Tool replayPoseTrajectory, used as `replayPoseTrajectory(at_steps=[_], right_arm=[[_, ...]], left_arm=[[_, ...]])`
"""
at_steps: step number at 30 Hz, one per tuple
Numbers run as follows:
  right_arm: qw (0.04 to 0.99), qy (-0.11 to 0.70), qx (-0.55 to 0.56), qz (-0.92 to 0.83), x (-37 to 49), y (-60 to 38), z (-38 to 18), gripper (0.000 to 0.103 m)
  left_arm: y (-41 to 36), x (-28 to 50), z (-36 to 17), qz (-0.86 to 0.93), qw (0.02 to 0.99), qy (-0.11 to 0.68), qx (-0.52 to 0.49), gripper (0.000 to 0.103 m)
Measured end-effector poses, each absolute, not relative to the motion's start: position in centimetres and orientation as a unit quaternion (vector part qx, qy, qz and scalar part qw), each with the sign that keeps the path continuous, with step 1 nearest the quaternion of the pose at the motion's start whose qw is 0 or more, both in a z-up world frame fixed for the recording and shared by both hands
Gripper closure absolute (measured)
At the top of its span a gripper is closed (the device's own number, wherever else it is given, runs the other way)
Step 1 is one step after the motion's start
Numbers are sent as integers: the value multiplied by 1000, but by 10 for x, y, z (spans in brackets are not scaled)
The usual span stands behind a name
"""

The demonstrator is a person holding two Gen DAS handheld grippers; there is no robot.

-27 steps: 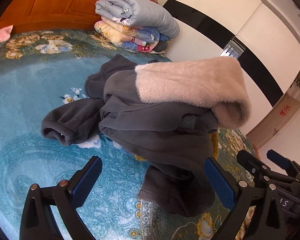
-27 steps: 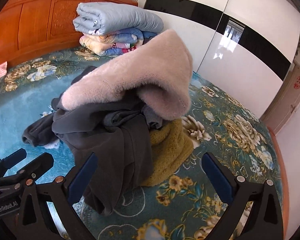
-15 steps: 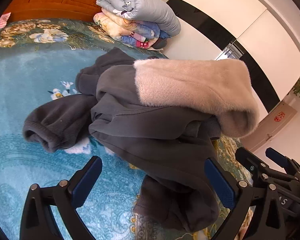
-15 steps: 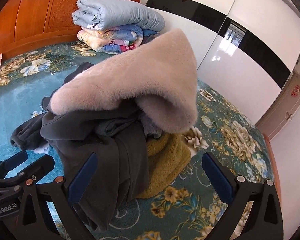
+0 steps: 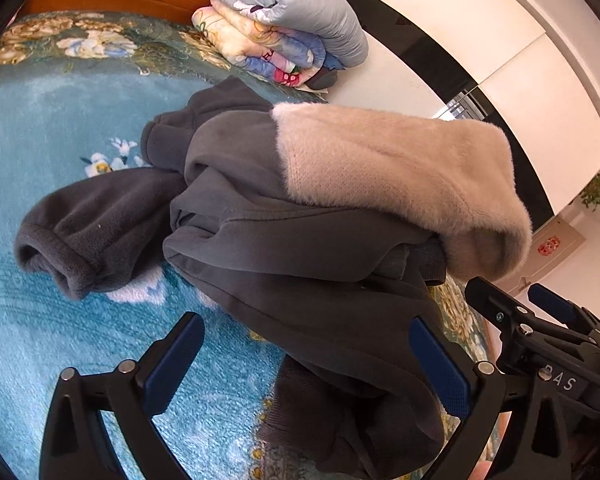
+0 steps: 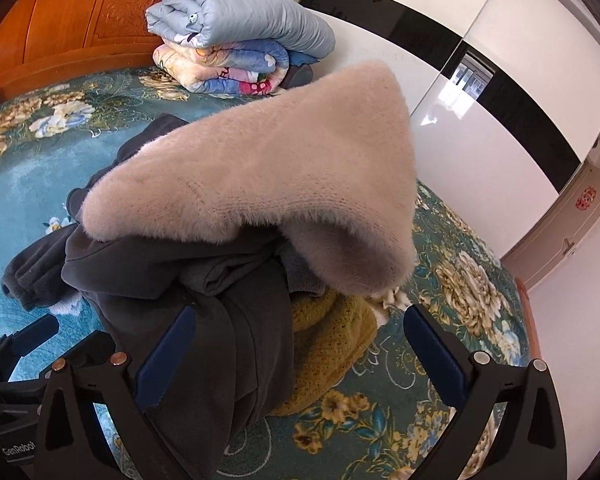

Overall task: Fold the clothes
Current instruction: 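Grasp the pink fuzzy sweater on the clothes pile with the right gripper, then lift the pink sweater off the pile with the right gripper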

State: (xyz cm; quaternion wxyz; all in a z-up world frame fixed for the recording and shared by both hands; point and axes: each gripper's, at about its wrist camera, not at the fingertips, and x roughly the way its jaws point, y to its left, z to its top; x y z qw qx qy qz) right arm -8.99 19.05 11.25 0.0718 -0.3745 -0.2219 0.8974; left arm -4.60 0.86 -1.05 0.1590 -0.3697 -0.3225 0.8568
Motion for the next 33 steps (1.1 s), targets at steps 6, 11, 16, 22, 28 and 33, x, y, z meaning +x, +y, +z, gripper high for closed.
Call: replayPoseTrajectory(at_steps=[6,11,16,22,28,33], right_arm=[[78,-274,-350,893,-94,174,119,0],[74,-421,-295,855,-104,141,110,0],[38,-621,-259,738,-105,122,63,0],[70,-651,-251,713,-130,127,71,21],[91,-560,-283,774,-151,119,122,80],[92,-408,-303,856,-153,123,196,89]], left_arm=[[2,-47,-5,856,165,-336,-355,0],[-11,-48,-4,858,148,-340,-355,0],[-25,-43,-2,861,127,-344,-353,0],[-36,-34,3,861,118,-349,-350,0],[-44,-23,3,855,100,-350,-369,0],[-45,-13,5,847,100,-349,-387,0]])
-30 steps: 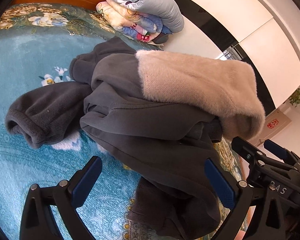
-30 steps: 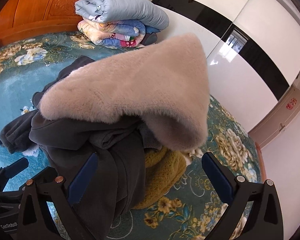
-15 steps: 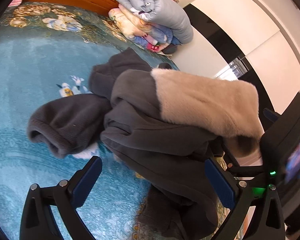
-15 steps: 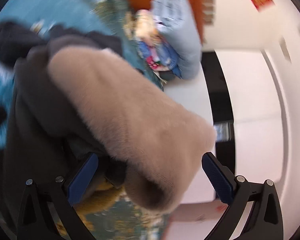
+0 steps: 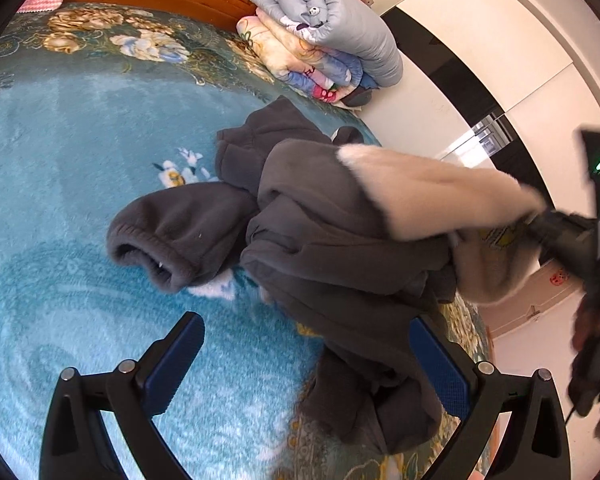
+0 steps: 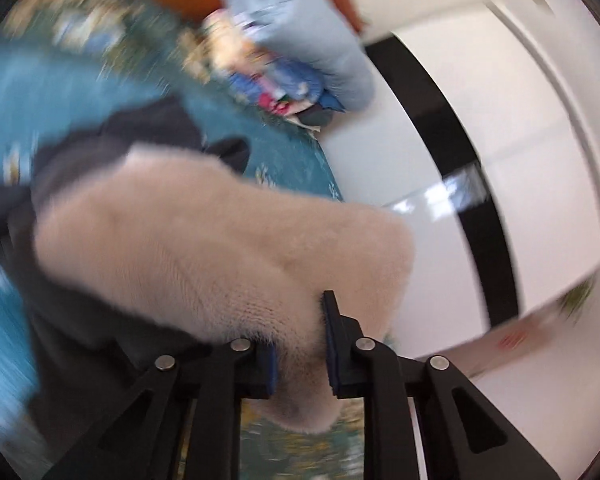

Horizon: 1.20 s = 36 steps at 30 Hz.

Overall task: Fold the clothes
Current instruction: 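Lift the pink sweater off the pile with the right gripper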

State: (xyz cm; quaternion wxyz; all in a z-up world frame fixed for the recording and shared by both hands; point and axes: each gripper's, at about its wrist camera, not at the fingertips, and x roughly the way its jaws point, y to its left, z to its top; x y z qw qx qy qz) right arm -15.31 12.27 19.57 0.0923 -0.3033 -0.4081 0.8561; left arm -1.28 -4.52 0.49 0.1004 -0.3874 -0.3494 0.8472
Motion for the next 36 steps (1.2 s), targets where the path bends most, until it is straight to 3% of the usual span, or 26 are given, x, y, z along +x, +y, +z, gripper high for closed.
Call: replayPoseTrajectory(at_steps=[7,22,30,36], right_arm=[[96,-257,-258,926,-101,161,288,93],[19,-159,-154,975,72,219,394,93],[-45,-161,-118,979,160,216,419,93],[-80,-151,-116,979,193,210,410,93]], left_arm=[[-43,6,20,831,146,-351,-406,0],[-38,79,74,842,216,-276,-411,0],[-49,92,88,764,263,-410,-423,0],[-62,93,47,624,293,-576,-439,0]])
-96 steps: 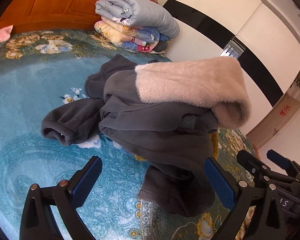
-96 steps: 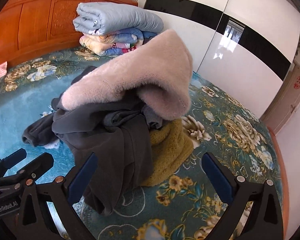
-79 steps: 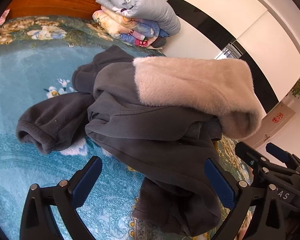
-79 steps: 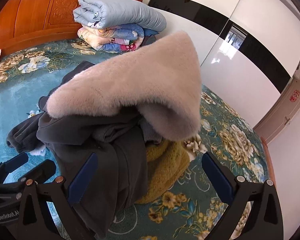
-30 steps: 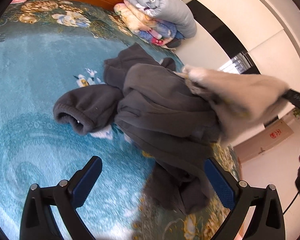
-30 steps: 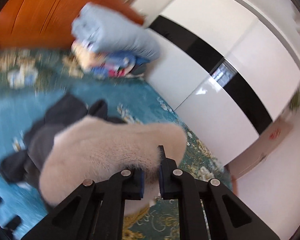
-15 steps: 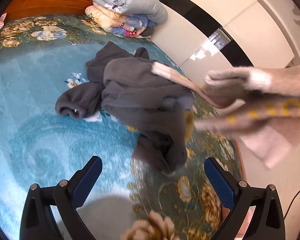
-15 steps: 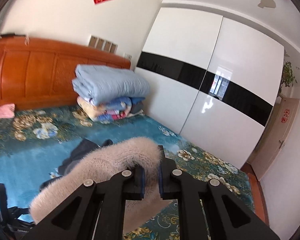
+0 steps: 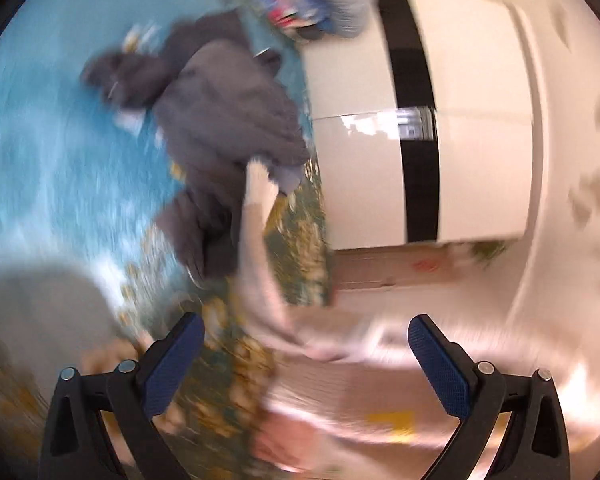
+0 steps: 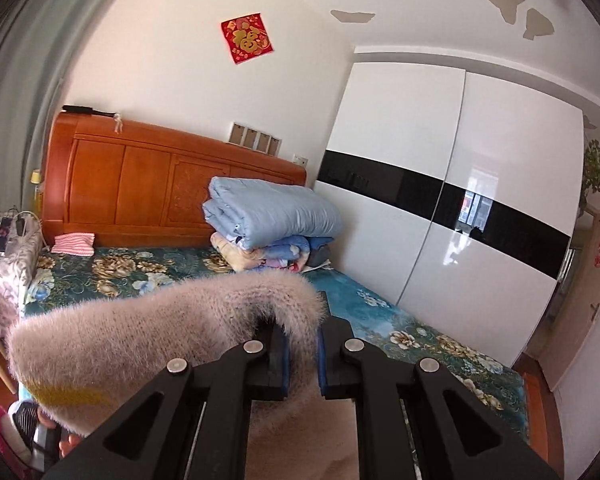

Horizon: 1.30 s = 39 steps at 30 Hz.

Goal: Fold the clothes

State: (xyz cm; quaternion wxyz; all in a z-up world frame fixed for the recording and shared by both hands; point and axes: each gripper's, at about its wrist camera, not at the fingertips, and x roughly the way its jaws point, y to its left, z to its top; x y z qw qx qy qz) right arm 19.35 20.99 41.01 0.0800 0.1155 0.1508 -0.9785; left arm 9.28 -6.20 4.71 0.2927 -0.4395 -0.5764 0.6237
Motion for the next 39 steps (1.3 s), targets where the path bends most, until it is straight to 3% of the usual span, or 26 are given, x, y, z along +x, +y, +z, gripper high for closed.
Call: replayPoseTrajectory(at_steps=[9,12,16,20,29,32,39], right_arm=[[90,136,219,-962,200,250,323,93],[69,102,262,-957,198,279,293,93],[14,43,303,-952,202,328,261,93],[-3,16,321,-947,205,356,247,93],[2,-13,331,-943,210,377,240,93],[4,-17,333,-943,214,383,238,93],[-4,-36,339,-940,217,396,231,92]], left_arm=[[-2,99,-14,535,288,-588,-535,0],[29,105,-37,488,283,-610,-557,1],[63,109,-52,482,262,-572,-609,1],[71,103,-51,472,252,-599,-596,1],[104,80,-51,498,238,-540,-636,1],[106,76,-54,506,234,-527,-641,12],[87,67,-30,508,273,-530,-622,13]])
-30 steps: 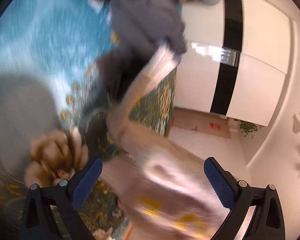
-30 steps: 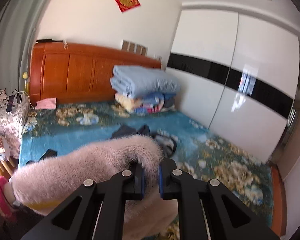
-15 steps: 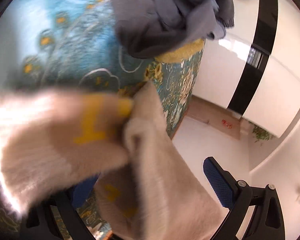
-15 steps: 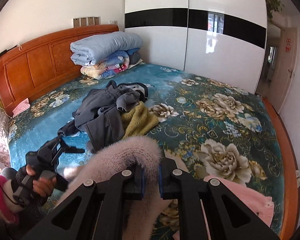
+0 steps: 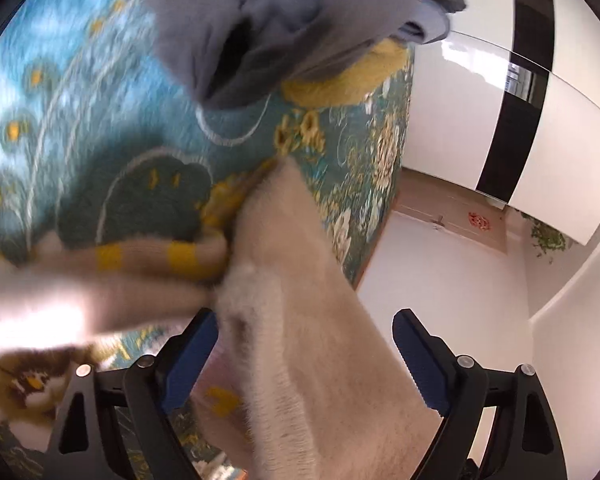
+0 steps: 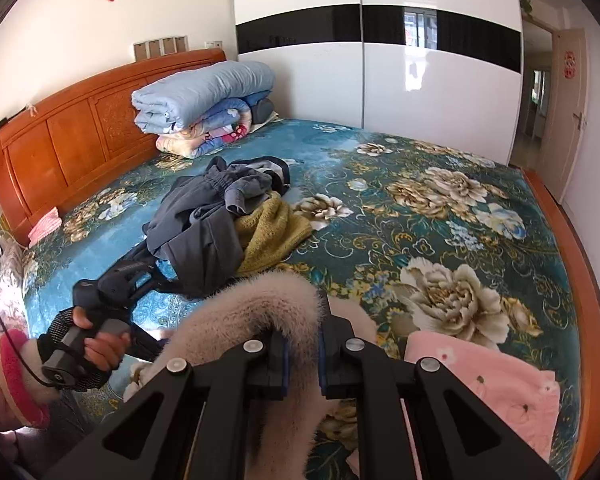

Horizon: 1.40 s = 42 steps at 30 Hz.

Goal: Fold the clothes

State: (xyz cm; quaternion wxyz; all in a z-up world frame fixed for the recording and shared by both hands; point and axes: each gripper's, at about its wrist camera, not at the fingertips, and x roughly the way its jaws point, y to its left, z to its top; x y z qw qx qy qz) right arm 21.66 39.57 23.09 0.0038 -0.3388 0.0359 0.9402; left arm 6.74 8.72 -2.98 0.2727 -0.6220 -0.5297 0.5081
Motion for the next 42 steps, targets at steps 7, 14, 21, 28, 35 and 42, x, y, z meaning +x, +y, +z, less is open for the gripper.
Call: replayPoseTrajectory(at_steps=[7,14,21,28,35,42], right_arm=[[3,40,-342,939,214,396,228,92],[7,37,-349,936,211,392,227,92],[13,39,-355,934,207,388,229,92],[17,44,-353,934,210,384,237,92],[3,52,-326,944,217,365,263,92],[-38,39,-277,959,226,325,300,92]], left_arm=[[86,55,-42,535,238,-475,-656,13],[91,58,-44,514,252,-499,-651,22],[95,68,-48,522,224,-478,-670,73],[72,70,-19,544,232,-499,-633,80],[17,65,77,647,257,-482,-533,82],[-40,78,162,719,262,-477,-431,83]])
